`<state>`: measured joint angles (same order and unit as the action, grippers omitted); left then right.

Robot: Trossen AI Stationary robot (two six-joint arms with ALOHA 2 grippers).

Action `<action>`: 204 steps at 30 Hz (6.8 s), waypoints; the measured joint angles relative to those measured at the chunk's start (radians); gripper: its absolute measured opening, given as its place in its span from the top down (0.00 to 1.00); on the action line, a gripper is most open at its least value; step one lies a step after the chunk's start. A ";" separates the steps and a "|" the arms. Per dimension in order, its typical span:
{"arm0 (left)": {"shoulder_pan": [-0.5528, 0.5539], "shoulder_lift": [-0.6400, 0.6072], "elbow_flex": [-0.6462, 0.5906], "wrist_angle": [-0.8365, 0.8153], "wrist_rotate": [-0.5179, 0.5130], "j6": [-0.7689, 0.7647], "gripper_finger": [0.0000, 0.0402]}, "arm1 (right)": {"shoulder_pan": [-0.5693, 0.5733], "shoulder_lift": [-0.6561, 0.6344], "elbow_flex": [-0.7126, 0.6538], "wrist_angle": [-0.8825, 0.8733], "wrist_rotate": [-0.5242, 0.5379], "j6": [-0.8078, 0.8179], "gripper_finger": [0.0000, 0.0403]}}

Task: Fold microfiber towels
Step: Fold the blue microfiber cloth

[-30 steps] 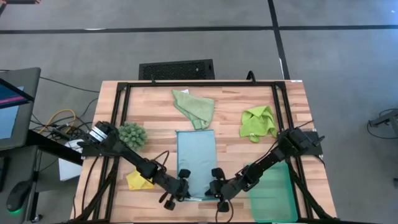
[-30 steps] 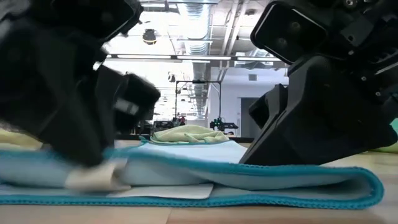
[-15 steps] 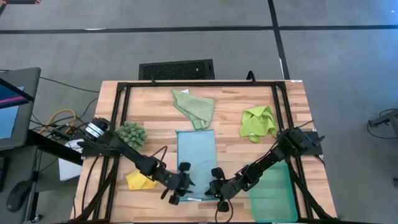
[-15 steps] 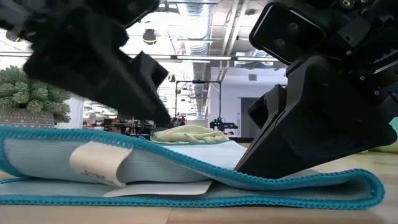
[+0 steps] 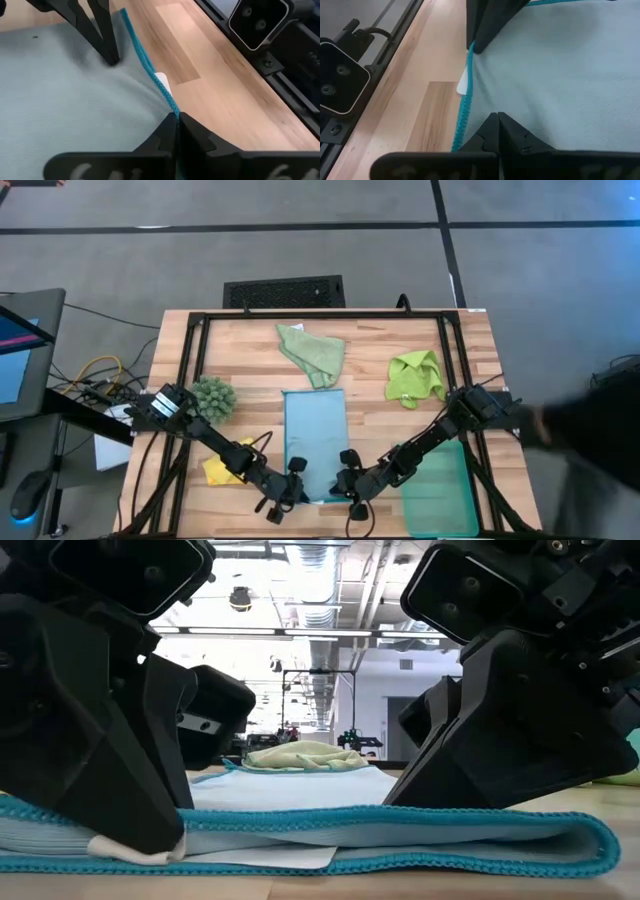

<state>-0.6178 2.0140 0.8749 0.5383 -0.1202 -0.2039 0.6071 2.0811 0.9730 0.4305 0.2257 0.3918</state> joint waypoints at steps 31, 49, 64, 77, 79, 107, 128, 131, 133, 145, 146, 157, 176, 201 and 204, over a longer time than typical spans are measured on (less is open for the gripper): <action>-0.055 -0.007 0.230 -0.522 -0.245 0.132 0.94 | 0.003 0.008 0.058 0.017 0.008 -0.034 0.92; -0.058 -0.077 0.427 -0.886 -0.164 0.068 0.57 | -0.007 0.032 0.062 -0.024 -0.017 -0.027 0.98; -0.057 -0.074 0.217 -0.527 -0.279 0.057 0.97 | -0.007 0.032 0.061 -0.030 -0.015 -0.026 0.97; -0.115 -0.065 0.101 -0.351 -0.227 -0.028 0.99 | -0.007 0.032 0.061 -0.032 -0.015 -0.033 0.97; -0.123 -0.065 0.101 -0.356 -0.226 -0.029 0.99 | -0.006 0.032 0.061 -0.033 -0.015 -0.033 0.96; -0.183 -0.064 0.172 -0.497 -0.364 -0.118 0.99 | 0.048 -0.039 0.056 -0.208 -0.044 -0.133 0.90; -0.160 -0.069 0.242 -0.644 -0.628 -0.236 0.99 | 0.106 -0.127 0.055 -0.067 0.053 -0.248 0.75; -0.158 -0.068 0.229 -0.665 -0.633 -0.268 0.99 | 0.090 -0.050 0.075 -0.039 0.057 -0.306 0.64; -0.159 -0.068 0.217 -0.658 -0.638 -0.279 0.99 | 0.078 -0.011 0.105 -0.060 0.057 -0.326 0.58; -0.152 -0.068 0.177 -0.648 -0.657 -0.329 0.99 | 0.043 0.078 0.214 -0.213 0.044 -0.339 0.56; -0.150 -0.068 0.177 -0.639 -0.663 -0.328 0.99 | 0.040 0.078 0.214 -0.219 0.036 -0.336 0.59; -0.102 -0.012 0.148 -0.557 -0.643 -0.252 0.99 | 0.052 0.035 0.210 -0.301 -0.060 -0.342 0.96; -0.097 0.047 0.152 -0.352 -0.486 -0.079 0.99 | 0.058 -0.069 0.209 -0.388 -0.067 -0.274 0.90; -0.111 -0.034 0.148 -0.741 -0.700 -0.415 0.99 | 0.047 -0.054 0.210 -0.346 -0.194 -0.194 0.54; -0.111 -0.032 0.149 -0.733 -0.643 -0.433 0.99 | 0.046 -0.051 0.208 -0.383 -0.106 -0.182 0.53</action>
<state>-0.7284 1.9823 1.0237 -0.1951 -0.7632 -0.6368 0.6529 2.0300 1.1811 0.0473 0.1194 0.2095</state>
